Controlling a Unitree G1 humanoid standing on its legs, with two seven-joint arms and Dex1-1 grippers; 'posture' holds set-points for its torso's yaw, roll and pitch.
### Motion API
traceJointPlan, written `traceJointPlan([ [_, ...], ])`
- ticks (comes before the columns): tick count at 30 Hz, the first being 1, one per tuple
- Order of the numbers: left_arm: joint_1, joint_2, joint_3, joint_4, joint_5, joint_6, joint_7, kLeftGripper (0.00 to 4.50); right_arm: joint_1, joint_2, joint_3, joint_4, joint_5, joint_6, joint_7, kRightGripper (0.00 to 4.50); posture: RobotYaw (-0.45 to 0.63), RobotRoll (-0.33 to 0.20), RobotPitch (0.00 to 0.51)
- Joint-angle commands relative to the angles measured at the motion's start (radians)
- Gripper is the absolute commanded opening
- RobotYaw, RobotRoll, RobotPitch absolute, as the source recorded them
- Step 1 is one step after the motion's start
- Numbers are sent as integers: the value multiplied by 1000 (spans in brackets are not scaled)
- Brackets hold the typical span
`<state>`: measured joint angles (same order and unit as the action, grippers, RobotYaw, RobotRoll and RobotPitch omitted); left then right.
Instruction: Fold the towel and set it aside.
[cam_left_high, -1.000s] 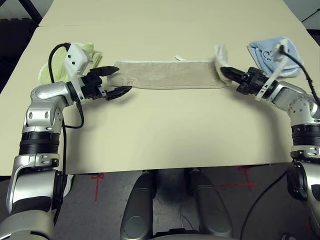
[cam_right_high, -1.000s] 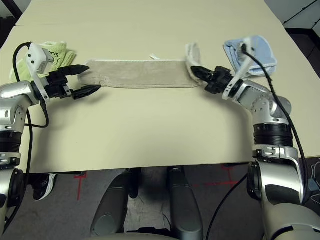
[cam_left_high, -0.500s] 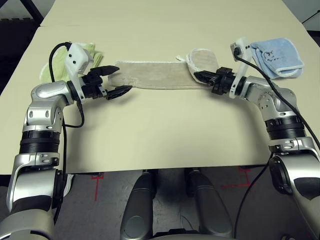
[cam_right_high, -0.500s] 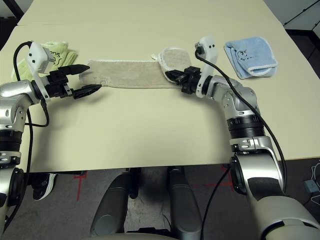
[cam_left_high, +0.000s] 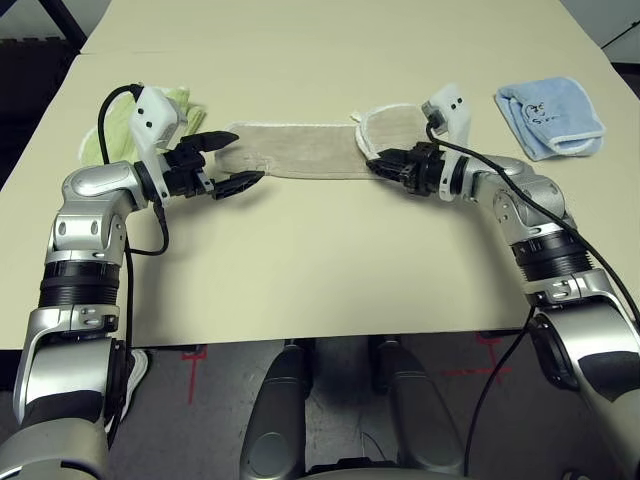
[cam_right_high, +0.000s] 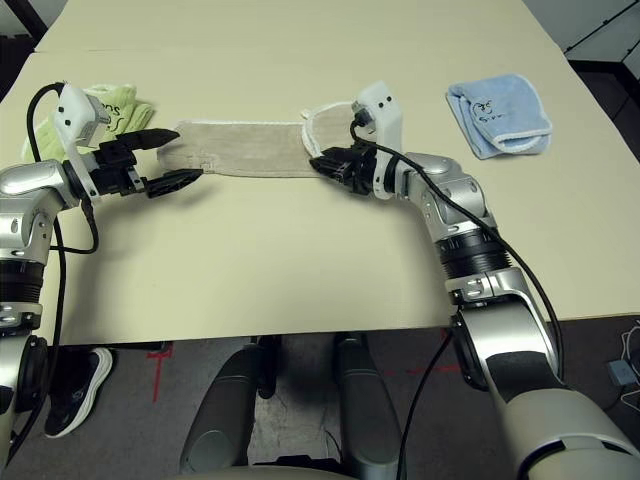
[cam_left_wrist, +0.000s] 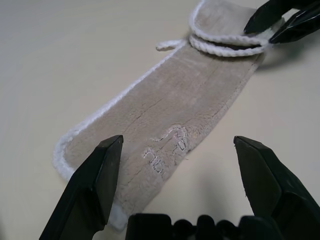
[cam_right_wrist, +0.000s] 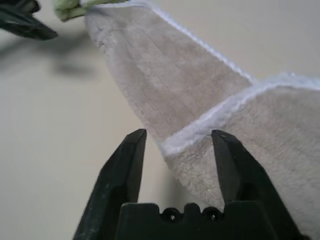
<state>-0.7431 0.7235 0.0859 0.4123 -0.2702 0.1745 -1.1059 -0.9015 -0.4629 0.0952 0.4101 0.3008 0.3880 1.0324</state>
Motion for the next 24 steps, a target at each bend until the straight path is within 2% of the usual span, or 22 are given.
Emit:
traceJointPlan([
  [1, 2, 0, -14, 6, 12, -4, -2, 4500, 5, -68, -59, -21, 95, 13, 179, 4168, 7, 0, 219],
  [2, 2, 0, -14, 7, 12, -5, -2, 4500, 4, -80, -64, -22, 103, 18, 200, 4471, 6, 0, 219],
  [5, -8, -3, -19, 20, 16, -6, -2, 4500, -9, -112, -111, 56, 102, -72, 234, 4471, -1, 0, 218],
  [12, -13, -13, -19, 28, 11, 17, 15, 4500, -47, -104, -183, 406, 33, -536, 278, 4471, -3, 0, 227],
  [18, 0, -23, 1, 33, 2, 54, 66, 4500, -82, -92, -173, 611, -14, -702, 366, 4471, 11, 0, 238],
  [24, 12, -42, 53, -7, -33, 147, 174, 4500, -114, -108, -172, 709, -59, -788, 455, 4471, 45, 0, 246],
])
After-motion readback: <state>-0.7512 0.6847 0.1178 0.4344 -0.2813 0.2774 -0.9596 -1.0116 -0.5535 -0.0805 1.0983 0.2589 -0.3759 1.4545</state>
